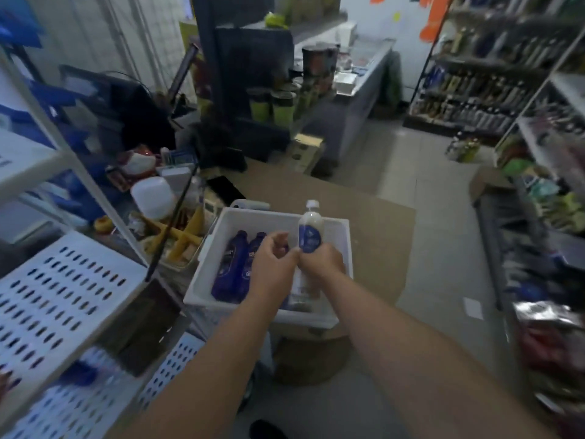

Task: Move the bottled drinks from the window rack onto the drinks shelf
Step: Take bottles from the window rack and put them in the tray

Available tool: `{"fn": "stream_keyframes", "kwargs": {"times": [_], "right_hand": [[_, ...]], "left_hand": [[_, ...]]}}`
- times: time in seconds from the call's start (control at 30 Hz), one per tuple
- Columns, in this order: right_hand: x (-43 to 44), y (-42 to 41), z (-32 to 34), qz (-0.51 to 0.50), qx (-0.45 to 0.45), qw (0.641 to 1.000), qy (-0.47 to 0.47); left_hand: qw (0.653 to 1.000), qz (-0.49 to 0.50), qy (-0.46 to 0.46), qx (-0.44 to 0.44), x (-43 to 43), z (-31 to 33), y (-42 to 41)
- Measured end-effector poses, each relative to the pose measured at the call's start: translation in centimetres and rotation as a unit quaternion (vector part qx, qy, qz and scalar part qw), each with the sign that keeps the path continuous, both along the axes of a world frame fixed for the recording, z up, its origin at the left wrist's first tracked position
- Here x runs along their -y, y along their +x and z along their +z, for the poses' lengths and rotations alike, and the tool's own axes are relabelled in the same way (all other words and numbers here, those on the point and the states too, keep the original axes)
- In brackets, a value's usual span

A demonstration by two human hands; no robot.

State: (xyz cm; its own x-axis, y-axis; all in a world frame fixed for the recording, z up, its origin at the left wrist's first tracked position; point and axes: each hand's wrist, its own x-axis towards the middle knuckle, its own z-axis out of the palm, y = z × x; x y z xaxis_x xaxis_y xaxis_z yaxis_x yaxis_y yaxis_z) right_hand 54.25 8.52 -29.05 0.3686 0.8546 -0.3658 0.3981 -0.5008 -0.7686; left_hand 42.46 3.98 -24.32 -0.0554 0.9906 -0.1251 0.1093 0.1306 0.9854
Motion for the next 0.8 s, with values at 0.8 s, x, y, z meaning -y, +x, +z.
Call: {"fn": "stream_keyframes", "kwargs": {"times": [0.8], "right_hand": [[-0.9, -30.3, 20.0, 0.384, -0.155, 0.820, 0.395]], "left_hand": [[0.902, 0.361, 0.218, -0.090, 1.1, 16.2, -27.6]]}}
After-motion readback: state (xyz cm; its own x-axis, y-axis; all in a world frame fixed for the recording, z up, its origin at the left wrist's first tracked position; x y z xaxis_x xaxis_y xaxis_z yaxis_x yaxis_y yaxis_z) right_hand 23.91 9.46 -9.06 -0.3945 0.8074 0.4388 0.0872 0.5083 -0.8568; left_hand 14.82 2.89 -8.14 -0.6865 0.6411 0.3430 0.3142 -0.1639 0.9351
